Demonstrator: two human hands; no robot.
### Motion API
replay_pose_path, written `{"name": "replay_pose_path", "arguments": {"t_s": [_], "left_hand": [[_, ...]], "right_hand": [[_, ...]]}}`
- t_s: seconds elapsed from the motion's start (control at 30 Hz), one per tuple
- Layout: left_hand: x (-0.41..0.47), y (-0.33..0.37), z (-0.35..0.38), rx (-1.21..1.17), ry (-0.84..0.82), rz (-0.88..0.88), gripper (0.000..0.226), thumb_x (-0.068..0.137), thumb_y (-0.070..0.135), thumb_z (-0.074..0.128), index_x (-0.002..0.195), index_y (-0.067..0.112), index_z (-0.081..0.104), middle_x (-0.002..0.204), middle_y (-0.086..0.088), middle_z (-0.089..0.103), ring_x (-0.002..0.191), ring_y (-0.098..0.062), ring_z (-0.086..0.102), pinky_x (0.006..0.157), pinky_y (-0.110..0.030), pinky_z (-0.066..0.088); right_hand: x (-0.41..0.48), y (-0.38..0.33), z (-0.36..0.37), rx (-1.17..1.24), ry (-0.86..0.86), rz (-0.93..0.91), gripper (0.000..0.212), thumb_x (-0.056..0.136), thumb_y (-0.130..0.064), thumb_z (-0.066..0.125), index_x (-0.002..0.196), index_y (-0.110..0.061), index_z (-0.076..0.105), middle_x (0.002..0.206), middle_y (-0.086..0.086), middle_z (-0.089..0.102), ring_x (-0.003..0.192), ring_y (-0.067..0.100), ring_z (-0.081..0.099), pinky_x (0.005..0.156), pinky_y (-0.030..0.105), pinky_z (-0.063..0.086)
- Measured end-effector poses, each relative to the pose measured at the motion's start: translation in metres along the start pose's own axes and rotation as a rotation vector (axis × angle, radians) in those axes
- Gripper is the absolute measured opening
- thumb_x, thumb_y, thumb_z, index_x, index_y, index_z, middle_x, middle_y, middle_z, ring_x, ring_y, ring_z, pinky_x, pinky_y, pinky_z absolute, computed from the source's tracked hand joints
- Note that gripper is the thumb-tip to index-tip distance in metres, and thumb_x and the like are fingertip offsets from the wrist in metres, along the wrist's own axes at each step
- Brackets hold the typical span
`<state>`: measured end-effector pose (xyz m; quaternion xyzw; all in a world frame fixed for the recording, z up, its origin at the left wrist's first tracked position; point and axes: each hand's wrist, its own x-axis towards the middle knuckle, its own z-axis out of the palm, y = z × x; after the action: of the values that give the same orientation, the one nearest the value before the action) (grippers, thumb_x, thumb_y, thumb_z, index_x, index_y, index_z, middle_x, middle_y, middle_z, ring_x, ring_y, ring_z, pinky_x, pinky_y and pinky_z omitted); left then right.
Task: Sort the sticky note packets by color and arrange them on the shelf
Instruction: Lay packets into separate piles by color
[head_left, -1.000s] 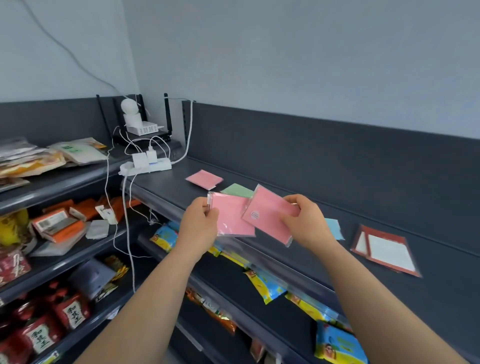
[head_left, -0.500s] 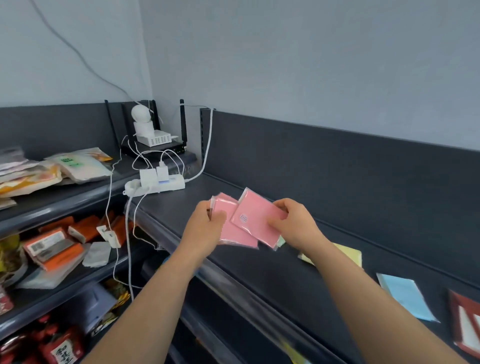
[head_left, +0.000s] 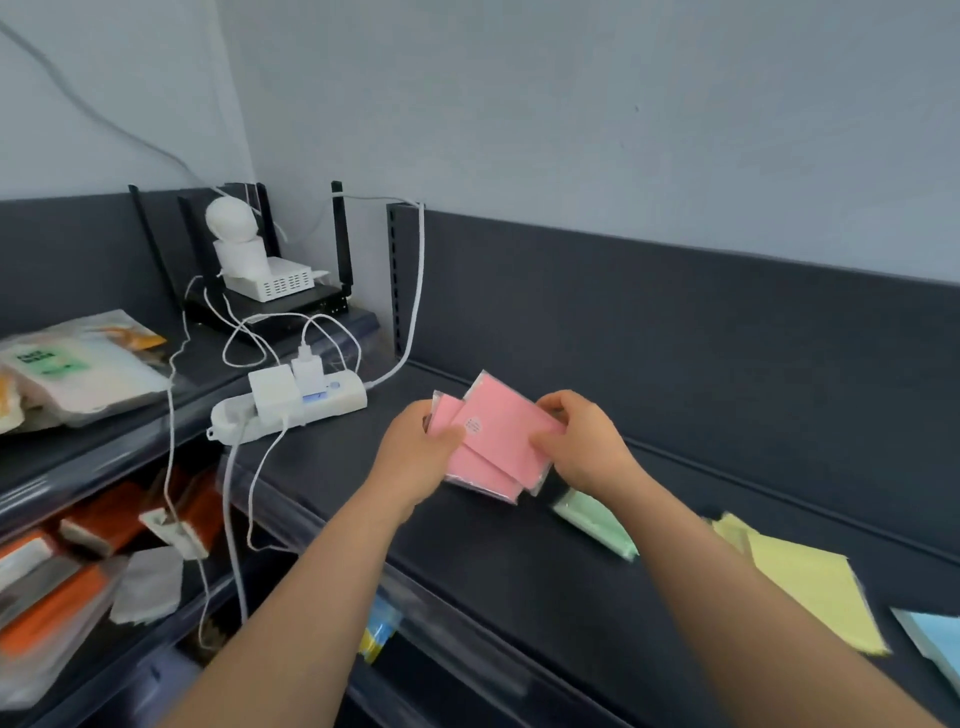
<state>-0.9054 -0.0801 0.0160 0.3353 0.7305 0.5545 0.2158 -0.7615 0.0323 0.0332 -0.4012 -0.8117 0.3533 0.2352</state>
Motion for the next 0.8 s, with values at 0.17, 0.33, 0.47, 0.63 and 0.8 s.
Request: {"name": "replay_pose_path", "arguments": {"t_s": [0.17,0.33,0.47,0.63,0.8], "left_hand": [[0.032,-0.017,-0.002,0.185,-0.080,0.054,0.021,0.090,0.028,0.058,0.110,0.022,0.059,0.103,0.005,0.063,0.089,-0.013,0.060,0.071,-0.026,0.046],[0.053,-0.031,0.002,0.437,-0.148,0.035,0.042,0.092,0.044,0.051,0.126,0.020,0.054,0.121,-0.008,0.054,0.111,-0.029,0.051,0.093,-0.040,0.042],[0.057,-0.037,0.004,0.489,-0.163,-0.002,0.045,0.094,0.044,0.050,0.128,0.013,0.052,0.129,-0.015,0.041,0.116,-0.034,0.047,0.101,-0.040,0.039],[0.055,-0.036,-0.001,0.510,-0.163,0.072,0.050,0.094,0.044,0.051,0.132,0.013,0.047,0.131,-0.013,0.042,0.114,-0.033,0.049,0.097,-0.039,0.041],[0.047,-0.020,-0.004,0.637,-0.069,0.281,0.050,0.097,0.036,0.047,0.142,0.015,0.041,0.140,-0.009,0.043,0.122,-0.031,0.043,0.098,-0.040,0.038]], "right_hand": [[0.013,-0.001,0.018,-0.114,0.022,0.070,0.037,0.085,-0.009,0.052,0.121,-0.019,0.053,0.116,0.001,0.058,0.100,0.019,0.057,0.080,0.030,0.047],[0.019,0.000,0.028,-0.290,0.059,0.084,0.039,0.085,-0.014,0.053,0.124,-0.019,0.055,0.119,0.009,0.056,0.104,0.027,0.056,0.087,0.036,0.048],[0.021,-0.002,0.035,-0.402,0.044,0.111,0.035,0.087,-0.014,0.051,0.121,-0.009,0.057,0.118,0.016,0.053,0.109,0.033,0.051,0.088,0.036,0.046],[0.018,-0.004,0.037,-0.418,0.066,0.103,0.033,0.089,-0.019,0.051,0.120,-0.011,0.059,0.119,0.012,0.053,0.109,0.031,0.053,0.088,0.037,0.047],[0.009,-0.005,0.032,-0.389,0.162,0.041,0.043,0.095,-0.028,0.052,0.136,-0.016,0.050,0.140,0.003,0.049,0.123,0.021,0.050,0.098,0.031,0.041]]}}
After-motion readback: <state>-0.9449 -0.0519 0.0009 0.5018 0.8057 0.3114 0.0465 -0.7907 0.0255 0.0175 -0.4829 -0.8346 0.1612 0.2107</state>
